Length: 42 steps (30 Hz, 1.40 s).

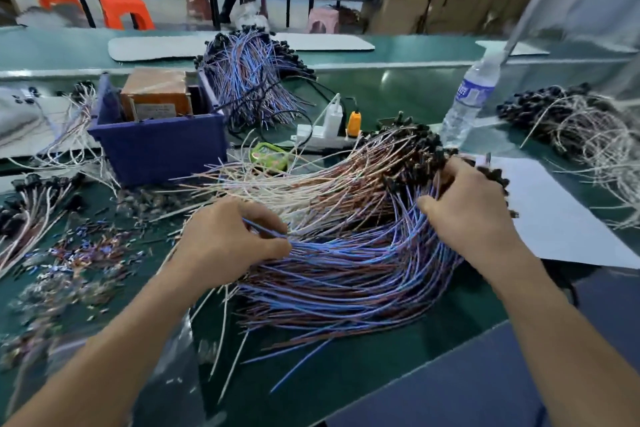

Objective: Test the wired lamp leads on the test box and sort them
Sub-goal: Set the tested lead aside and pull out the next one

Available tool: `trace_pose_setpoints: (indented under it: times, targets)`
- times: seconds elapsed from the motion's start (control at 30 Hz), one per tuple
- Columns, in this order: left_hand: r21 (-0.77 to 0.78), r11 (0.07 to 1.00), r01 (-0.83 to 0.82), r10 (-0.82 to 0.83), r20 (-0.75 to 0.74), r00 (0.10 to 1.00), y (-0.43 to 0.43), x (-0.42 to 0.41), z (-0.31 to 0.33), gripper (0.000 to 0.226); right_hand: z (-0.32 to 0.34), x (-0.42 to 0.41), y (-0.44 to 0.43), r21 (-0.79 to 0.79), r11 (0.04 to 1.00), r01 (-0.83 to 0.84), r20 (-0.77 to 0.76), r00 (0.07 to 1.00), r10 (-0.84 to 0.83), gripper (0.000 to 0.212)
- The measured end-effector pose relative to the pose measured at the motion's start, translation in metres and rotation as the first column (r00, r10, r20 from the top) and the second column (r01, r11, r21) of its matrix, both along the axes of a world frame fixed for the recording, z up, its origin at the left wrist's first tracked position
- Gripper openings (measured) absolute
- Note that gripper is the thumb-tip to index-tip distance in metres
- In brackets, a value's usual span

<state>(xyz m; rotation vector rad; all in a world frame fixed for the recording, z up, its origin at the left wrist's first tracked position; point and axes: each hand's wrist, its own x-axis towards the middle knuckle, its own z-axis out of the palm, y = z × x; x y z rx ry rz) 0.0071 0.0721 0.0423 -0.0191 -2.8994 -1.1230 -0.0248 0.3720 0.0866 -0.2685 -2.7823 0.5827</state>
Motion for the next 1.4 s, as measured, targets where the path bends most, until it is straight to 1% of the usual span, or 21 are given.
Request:
trace_pose_setpoints:
  times: [0.13,0.2,0.27,0.3,0.37,0.43,0.47,0.53,0.57,0.63,0.67,0.73,0.83,0.9,0.97,1.0,1.07,1.13,1.2,1.3,1.4]
  targets:
    - [0.136,0.991,0.017,-0.013,-0.029,1.000,-0.004,-0.001,-0.005,0.058,-0.014,0.004,0.000,-0.003,1.000,0.009,-0.094,0.996,-0.009,0.045]
    - [0.201,0.980,0.007,-0.002,-0.029,1.000,-0.006,-0.002,-0.005,0.078,-0.016,0.006,-0.003,-0.002,1.000,0.023,-0.149,0.989,-0.023,0.050]
    - [0.268,0.963,-0.017,0.022,-0.019,1.000,-0.011,-0.003,-0.004,0.089,-0.017,0.010,-0.008,0.007,0.999,0.036,-0.238,0.971,-0.034,0.051]
    - [0.272,0.962,-0.025,0.030,-0.012,0.999,-0.014,-0.004,-0.004,0.086,-0.016,0.013,-0.012,0.005,1.000,0.028,-0.293,0.956,-0.026,0.050]
    - [0.202,0.979,-0.037,0.038,-0.002,0.999,-0.023,-0.006,-0.003,0.070,-0.016,0.018,-0.024,-0.018,0.999,-0.033,-0.377,0.926,0.024,0.044]
    - [0.140,0.990,-0.018,0.015,0.023,1.000,-0.031,-0.007,-0.001,0.059,-0.018,0.020,-0.045,-0.061,0.988,-0.143,-0.388,0.915,0.108,0.038]
    - [0.145,0.989,0.004,-0.010,0.040,0.999,-0.034,-0.007,0.001,0.055,-0.021,0.021,-0.058,-0.092,0.972,-0.214,-0.374,0.912,0.166,0.036]
    - [0.223,0.975,0.006,-0.016,0.047,0.999,-0.037,-0.006,0.002,0.047,-0.029,0.020,-0.088,-0.146,0.925,-0.351,-0.347,0.894,0.284,0.034]
    - [0.295,0.955,-0.030,0.023,0.025,0.999,-0.038,-0.006,0.002,0.041,-0.033,0.019,-0.104,-0.173,0.899,-0.402,-0.335,0.882,0.330,0.034]
    - [0.430,0.889,-0.159,0.204,-0.060,0.977,-0.040,-0.009,0.001,0.017,-0.041,0.016,-0.137,-0.234,0.850,-0.473,-0.294,0.867,0.402,0.032]
    - [0.451,0.864,-0.225,0.301,-0.104,0.948,-0.043,-0.010,0.001,0.009,-0.044,0.013,-0.152,-0.266,0.825,-0.499,-0.271,0.860,0.433,0.031]
    - [0.419,0.853,-0.311,0.411,-0.172,0.895,-0.054,-0.014,0.005,0.021,-0.048,0.007,-0.181,-0.326,0.780,-0.535,-0.239,0.844,0.479,0.029]
    - [0.365,0.845,-0.390,0.473,-0.173,0.864,-0.086,-0.015,0.023,0.036,-0.050,-0.004,-0.221,-0.389,0.728,-0.565,-0.207,0.823,0.529,0.029]
    - [0.251,0.850,-0.463,0.503,-0.130,0.854,-0.118,-0.012,0.035,0.030,-0.049,-0.010,-0.247,-0.415,0.685,-0.599,-0.180,0.792,0.583,0.025]
    - [0.067,0.846,-0.529,0.533,-0.082,0.842,-0.151,-0.002,0.043,0.014,-0.048,-0.014,-0.273,-0.436,0.642,-0.631,-0.148,0.753,0.641,0.017]
    - [-0.034,0.826,-0.562,0.559,-0.072,0.826,-0.166,0.005,0.045,0.011,-0.047,-0.014,-0.285,-0.443,0.620,-0.648,-0.139,0.733,0.666,0.014]
    - [-0.183,0.729,-0.660,0.656,-0.089,0.749,-0.189,0.021,0.043,0.015,-0.047,-0.015,-0.309,-0.461,0.579,-0.673,-0.131,0.697,0.705,0.011]
    - [-0.236,0.596,-0.768,0.755,-0.162,0.635,-0.205,0.033,0.036,0.013,-0.047,-0.013,-0.331,-0.505,0.538,-0.675,-0.108,0.668,0.736,0.011]
    - [-0.226,0.530,-0.817,0.789,-0.221,0.573,-0.213,0.037,0.022,0.013,-0.050,-0.010,-0.351,-0.516,0.521,-0.680,-0.066,0.638,0.768,0.013]
    - [-0.237,0.512,-0.826,0.783,-0.266,0.562,-0.210,0.035,-0.006,0.017,-0.058,-0.005,-0.374,-0.499,0.510,-0.700,-0.021,0.599,0.801,0.015]
    - [-0.378,0.476,-0.794,0.760,-0.278,0.588,-0.205,0.029,-0.027,0.024,-0.069,-0.003,-0.381,-0.505,0.504,-0.701,-0.017,0.592,0.806,0.018]
